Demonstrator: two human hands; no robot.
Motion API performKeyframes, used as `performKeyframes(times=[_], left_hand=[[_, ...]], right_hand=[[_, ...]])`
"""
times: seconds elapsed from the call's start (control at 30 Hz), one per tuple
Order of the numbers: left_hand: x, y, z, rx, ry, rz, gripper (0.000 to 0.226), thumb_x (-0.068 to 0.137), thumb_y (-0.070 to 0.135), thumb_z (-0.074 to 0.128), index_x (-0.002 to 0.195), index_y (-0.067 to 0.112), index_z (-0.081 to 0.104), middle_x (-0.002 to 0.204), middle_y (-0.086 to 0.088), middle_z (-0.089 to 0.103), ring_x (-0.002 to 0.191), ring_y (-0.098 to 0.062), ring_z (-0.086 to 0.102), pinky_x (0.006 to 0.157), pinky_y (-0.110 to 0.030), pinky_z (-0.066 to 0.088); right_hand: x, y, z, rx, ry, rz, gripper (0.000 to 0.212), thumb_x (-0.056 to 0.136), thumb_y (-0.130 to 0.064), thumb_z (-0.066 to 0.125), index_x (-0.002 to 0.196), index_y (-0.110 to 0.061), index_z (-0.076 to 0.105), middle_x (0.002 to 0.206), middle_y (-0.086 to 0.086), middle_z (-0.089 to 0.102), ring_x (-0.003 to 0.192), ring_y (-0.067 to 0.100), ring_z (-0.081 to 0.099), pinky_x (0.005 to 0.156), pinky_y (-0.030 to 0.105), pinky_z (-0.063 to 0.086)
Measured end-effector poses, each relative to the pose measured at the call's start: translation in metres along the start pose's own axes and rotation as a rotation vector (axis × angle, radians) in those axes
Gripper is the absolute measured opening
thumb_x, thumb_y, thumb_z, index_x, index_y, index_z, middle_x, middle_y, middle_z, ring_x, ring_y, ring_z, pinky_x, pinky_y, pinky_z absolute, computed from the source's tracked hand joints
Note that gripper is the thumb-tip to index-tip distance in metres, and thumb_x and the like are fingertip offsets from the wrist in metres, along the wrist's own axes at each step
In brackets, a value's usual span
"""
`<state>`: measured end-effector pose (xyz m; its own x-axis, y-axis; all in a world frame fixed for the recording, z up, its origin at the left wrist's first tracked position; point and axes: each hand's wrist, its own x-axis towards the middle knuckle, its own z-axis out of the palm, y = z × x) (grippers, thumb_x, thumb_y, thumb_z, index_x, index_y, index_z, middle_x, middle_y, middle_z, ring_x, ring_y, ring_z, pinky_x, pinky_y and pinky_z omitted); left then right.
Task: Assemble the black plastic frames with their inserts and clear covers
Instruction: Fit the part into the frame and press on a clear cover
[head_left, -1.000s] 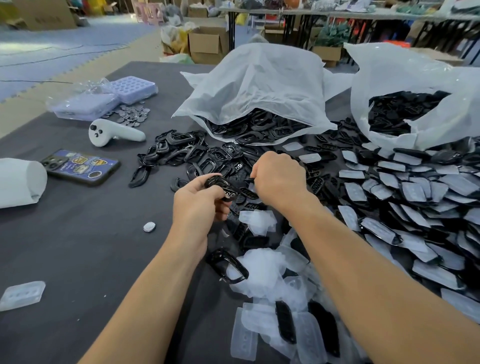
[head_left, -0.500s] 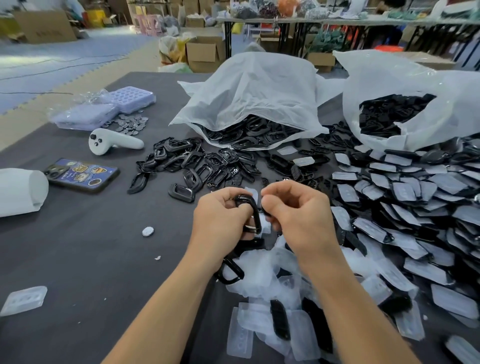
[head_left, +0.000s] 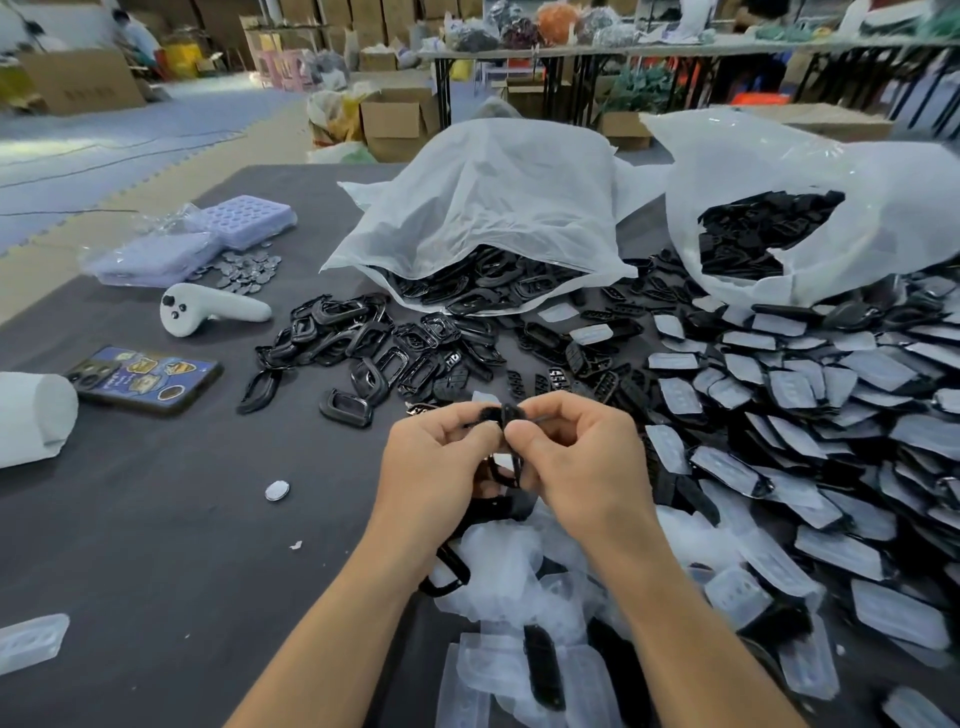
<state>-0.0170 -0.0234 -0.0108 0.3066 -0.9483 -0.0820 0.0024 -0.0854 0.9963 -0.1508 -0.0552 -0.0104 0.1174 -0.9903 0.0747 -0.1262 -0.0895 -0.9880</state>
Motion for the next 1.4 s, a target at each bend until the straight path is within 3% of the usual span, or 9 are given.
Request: performKeyframes(times=[0.13, 0.23, 0.33, 0.57, 0.77, 0.93, 1.03, 1.2, 1.4], left_hand=[[-0.001, 0.002, 0.000, -0.050, -0.014, -0.023, 0.034, 0.101, 0.002, 0.059, 0.097, 0.025, 0.084, 0.086, -0.009, 0.080, 0.074, -0.027, 0.078, 0.061, -0.032, 0.062], [-0.002, 0.002, -0.002, -0.096, 0.034, -0.056, 0.023, 0.100, 0.003, 0.063, 0.104, 0.017, 0.082, 0.083, -0.006, 0.080, 0.069, -0.019, 0.074, 0.060, -0.025, 0.058], [-0.006, 0.002, -0.005, -0.164, 0.075, -0.070, 0.019, 0.097, 0.004, 0.068, 0.097, 0.017, 0.082, 0.084, -0.009, 0.080, 0.068, -0.018, 0.075, 0.058, -0.022, 0.057], [-0.007, 0.005, -0.008, -0.279, 0.082, -0.093, 0.033, 0.098, 0.005, 0.069, 0.081, 0.028, 0.085, 0.088, -0.009, 0.081, 0.076, -0.017, 0.079, 0.056, -0.020, 0.057], [-0.005, 0.003, -0.008, -0.323, 0.050, -0.096, 0.039, 0.097, -0.003, 0.066, 0.078, 0.026, 0.085, 0.090, -0.010, 0.082, 0.076, -0.017, 0.079, 0.058, -0.021, 0.059], [-0.004, -0.001, -0.006, -0.296, 0.082, -0.079, 0.017, 0.095, 0.000, 0.069, 0.101, 0.013, 0.079, 0.092, -0.009, 0.082, 0.079, -0.017, 0.078, 0.065, -0.023, 0.061], [-0.003, -0.001, -0.006, -0.320, 0.083, -0.076, 0.018, 0.095, 0.000, 0.069, 0.110, 0.008, 0.074, 0.093, -0.010, 0.082, 0.081, -0.018, 0.078, 0.063, -0.022, 0.060], [-0.003, -0.001, -0.004, -0.369, 0.066, -0.077, 0.019, 0.095, -0.001, 0.068, 0.113, 0.007, 0.073, 0.094, -0.011, 0.081, 0.080, -0.016, 0.079, 0.061, -0.021, 0.059], [0.001, -0.003, -0.010, -0.326, 0.099, -0.080, 0.018, 0.096, 0.000, 0.069, 0.111, 0.010, 0.072, 0.089, -0.008, 0.082, 0.075, -0.015, 0.077, 0.064, -0.021, 0.060]], right_hand=[[0.001, 0.001, -0.003, 0.003, -0.016, -0.016, 0.023, 0.088, -0.003, 0.073, 0.085, -0.026, 0.078, 0.075, -0.006, 0.077, 0.064, 0.009, 0.070, 0.058, 0.019, 0.053], [0.002, 0.000, -0.006, 0.102, -0.026, 0.028, 0.027, 0.086, 0.001, 0.073, 0.085, -0.024, 0.079, 0.070, -0.001, 0.075, 0.056, 0.009, 0.064, 0.053, 0.020, 0.050], [0.002, -0.002, -0.009, 0.231, -0.032, 0.085, 0.016, 0.085, 0.000, 0.077, 0.087, -0.016, 0.076, 0.065, 0.009, 0.072, 0.048, 0.013, 0.058, 0.046, 0.021, 0.047], [0.000, -0.003, -0.004, 0.275, -0.058, 0.091, 0.015, 0.084, 0.002, 0.078, 0.079, -0.013, 0.077, 0.064, 0.011, 0.072, 0.047, 0.016, 0.058, 0.043, 0.023, 0.047], [-0.001, -0.001, -0.005, 0.081, 0.109, 0.043, 0.023, 0.085, -0.016, 0.080, 0.079, -0.038, 0.081, 0.069, -0.007, 0.076, 0.064, 0.008, 0.069, 0.062, 0.016, 0.052], [-0.006, -0.005, -0.004, 0.003, 0.143, -0.028, 0.027, 0.084, -0.017, 0.080, 0.079, -0.043, 0.079, 0.070, -0.013, 0.075, 0.068, 0.005, 0.071, 0.065, 0.018, 0.054], [-0.009, -0.005, 0.000, -0.052, 0.177, -0.061, 0.016, 0.082, -0.018, 0.083, 0.079, -0.033, 0.079, 0.068, -0.013, 0.074, 0.062, 0.005, 0.068, 0.059, 0.015, 0.051], [-0.011, -0.004, 0.004, -0.137, 0.198, -0.109, 0.015, 0.082, -0.017, 0.083, 0.074, -0.029, 0.077, 0.063, -0.015, 0.071, 0.056, 0.003, 0.065, 0.055, 0.012, 0.047], [-0.004, -0.005, -0.011, -0.040, 0.172, -0.038, 0.026, 0.087, -0.010, 0.075, 0.077, -0.034, 0.076, 0.063, -0.005, 0.071, 0.053, 0.007, 0.063, 0.051, 0.017, 0.046]])
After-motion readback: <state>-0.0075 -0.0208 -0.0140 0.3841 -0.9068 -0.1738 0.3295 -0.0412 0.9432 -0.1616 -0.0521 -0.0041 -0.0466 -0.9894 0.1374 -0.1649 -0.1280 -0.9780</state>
